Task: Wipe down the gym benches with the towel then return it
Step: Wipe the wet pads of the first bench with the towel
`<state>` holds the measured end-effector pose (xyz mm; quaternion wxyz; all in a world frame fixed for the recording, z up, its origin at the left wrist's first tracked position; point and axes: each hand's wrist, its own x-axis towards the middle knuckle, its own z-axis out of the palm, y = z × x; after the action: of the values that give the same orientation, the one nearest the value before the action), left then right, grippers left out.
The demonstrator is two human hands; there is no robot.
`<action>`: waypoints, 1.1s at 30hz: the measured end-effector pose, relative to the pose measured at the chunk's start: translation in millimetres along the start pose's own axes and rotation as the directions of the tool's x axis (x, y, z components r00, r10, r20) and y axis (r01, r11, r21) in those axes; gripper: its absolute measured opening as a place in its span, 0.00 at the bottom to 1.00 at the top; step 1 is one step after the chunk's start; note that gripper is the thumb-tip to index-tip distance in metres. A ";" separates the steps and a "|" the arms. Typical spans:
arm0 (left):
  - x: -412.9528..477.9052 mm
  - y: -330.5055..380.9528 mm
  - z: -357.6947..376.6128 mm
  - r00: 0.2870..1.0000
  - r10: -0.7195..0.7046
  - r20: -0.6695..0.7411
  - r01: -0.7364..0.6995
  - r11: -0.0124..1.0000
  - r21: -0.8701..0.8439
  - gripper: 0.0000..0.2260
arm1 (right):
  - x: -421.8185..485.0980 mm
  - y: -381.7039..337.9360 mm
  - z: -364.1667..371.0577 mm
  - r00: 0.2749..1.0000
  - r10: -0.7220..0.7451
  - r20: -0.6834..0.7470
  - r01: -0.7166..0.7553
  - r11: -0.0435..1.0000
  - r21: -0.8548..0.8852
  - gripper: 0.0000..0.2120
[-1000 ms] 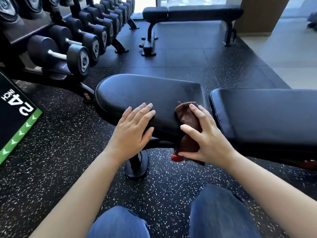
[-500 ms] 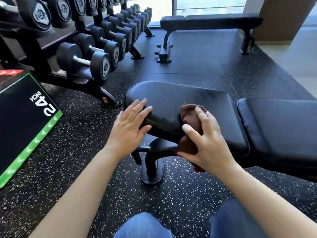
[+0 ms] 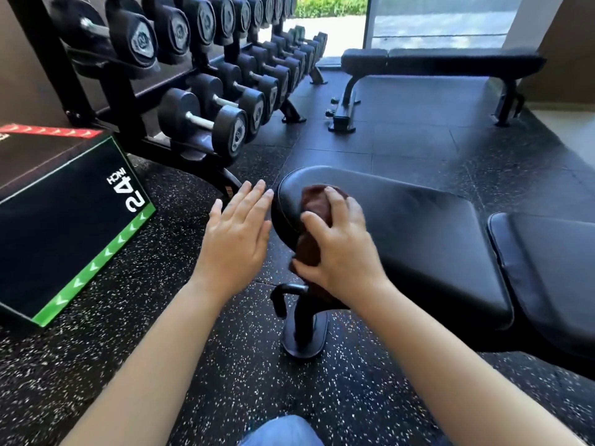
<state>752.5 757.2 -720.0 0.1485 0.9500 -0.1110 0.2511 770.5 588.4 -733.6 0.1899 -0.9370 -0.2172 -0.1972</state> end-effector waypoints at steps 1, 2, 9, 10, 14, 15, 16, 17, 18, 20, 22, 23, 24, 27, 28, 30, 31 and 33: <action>0.4 1.2 1.4 1.000 -0.009 -0.004 0.009 1.000 -0.017 0.21 | -9.9 9.8 -2.4 1.000 0.002 -0.025 -0.002 1.000 0.011 0.29; 0.9 2.5 3.7 1.000 -0.011 -0.008 0.011 1.000 -0.026 0.20 | -16.5 17.6 -3.3 0.999 0.006 -0.048 -0.005 1.000 0.018 0.28; 19.0 3.1 8.6 0.981 -0.191 0.042 0.194 0.978 -0.082 0.19 | 30.0 -3.2 5.1 0.996 0.063 0.063 -0.070 0.991 0.111 0.30; 21.5 2.6 3.9 0.970 -0.233 0.069 0.238 0.967 -0.086 0.20 | 29.2 -2.1 3.0 0.994 0.066 0.090 -0.076 0.990 0.119 0.33; 29.3 14.8 -20.5 0.947 -0.269 0.174 0.287 0.954 -0.091 0.20 | 25.3 -4.1 -11.2 0.967 0.162 0.195 -0.183 0.979 0.094 0.45; 30.0 20.1 -27.0 0.942 -0.268 0.200 0.291 0.952 -0.094 0.21 | 25.7 -8.3 -13.4 0.951 0.234 0.200 -0.255 0.963 0.084 0.44; 30.0 24.8 -33.2 0.937 -0.269 0.221 0.296 0.950 -0.096 0.21 | 26.5 -12.4 -14.7 0.928 0.313 0.202 -0.333 0.940 0.074 0.41; 29.6 28.6 -39.1 0.933 -0.273 0.237 0.302 0.949 -0.096 0.21 | 26.8 -16.7 -15.4 0.899 0.388 0.203 -0.409 0.910 0.070 0.39; 29.3 31.2 -44.9 0.926 -0.283 0.250 0.314 0.945 -0.095 0.20 | 27.4 -21.7 -16.3 0.869 0.449 0.207 -0.472 0.879 0.076 0.37; 29.5 33.2 -56.2 0.913 -0.316 0.257 0.350 0.932 -0.096 0.19 | 30.2 -32.6 -18.6 0.845 0.498 0.192 -0.524 0.844 0.118 0.33; 32.3 34.2 -67.1 0.907 -0.337 0.253 0.371 0.924 -0.098 0.19 | 35.4 -42.3 -21.2 0.852 0.501 0.154 -0.521 0.842 0.143 0.30; 34.2 35.5 -72.6 0.907 -0.334 0.259 0.367 0.926 -0.091 0.20 | 39.0 -45.4 -23.0 0.849 0.510 0.139 -0.527 0.835 0.156 0.29; 36.4 37.3 -77.6 0.908 -0.321 0.270 0.353 0.932 -0.079 0.20 | 42.3 -46.3 -24.2 0.844 0.519 0.134 -0.536 0.826 0.175 0.28; 41.7 45.0 -92.5 0.907 -0.282 0.312 0.311 0.949 -0.045 0.19 | 47.6 -43.6 -29.4 0.800 0.563 0.208 -0.599 0.770 0.218 0.28; 43.3 47.8 -98.5 0.906 -0.274 0.323 0.300 0.954 -0.033 0.19 | 48.2 -42.9 -32.8 0.783 0.575 0.236 -0.620 0.751 0.228 0.28; 45.6 53.3 -112.8 0.909 -0.257 0.329 0.276 0.961 -0.011 0.18 | 49.0 -46.1 -46.7 0.754 0.589 0.291 -0.654 0.717 0.241 0.28; 47.0 55.7 -121.3 0.912 -0.249 0.325 0.265 0.964 -0.005 0.17 | 50.2 -50.4 -57.9 0.745 0.589 0.314 -0.663 0.709 0.241 0.28; 52.2 61.6 -141.3 0.919 -0.234 0.318 0.245 0.969 0.006 0.16 | 53.6 -62.9 -85.8 0.742 0.574 0.346 -0.662 0.708 0.246 0.27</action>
<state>716.5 740.5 -562.2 0.1746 0.9817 -0.0206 0.0737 759.9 620.7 -619.5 0.3819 -0.9216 0.0583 0.0375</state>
